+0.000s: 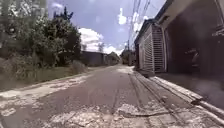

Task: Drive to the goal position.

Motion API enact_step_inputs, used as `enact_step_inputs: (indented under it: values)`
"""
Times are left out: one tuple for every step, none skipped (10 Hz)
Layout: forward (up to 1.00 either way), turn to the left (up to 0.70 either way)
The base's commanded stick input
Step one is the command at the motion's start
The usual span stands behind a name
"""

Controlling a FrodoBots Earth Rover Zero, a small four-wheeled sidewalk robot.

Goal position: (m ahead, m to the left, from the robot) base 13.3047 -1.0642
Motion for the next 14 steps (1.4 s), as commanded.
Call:
enact_step_inputs:
  values:
    - [0.7,0.01]
    - [0.7,0.01]
    - [0.7,0.01]
    - [0.7,0.01]
    - [0.7,0.01]
    - [0.7,0.01]
    - [0.7,0.01]
    - [0.7,0.01]
    - [0.7,0.01]
    - [0.7,-0.03]
    - [0.7,-0.14]
    - [0.7,-0.24]
    - [0.7,-0.3]
    - [0.7,0.01]
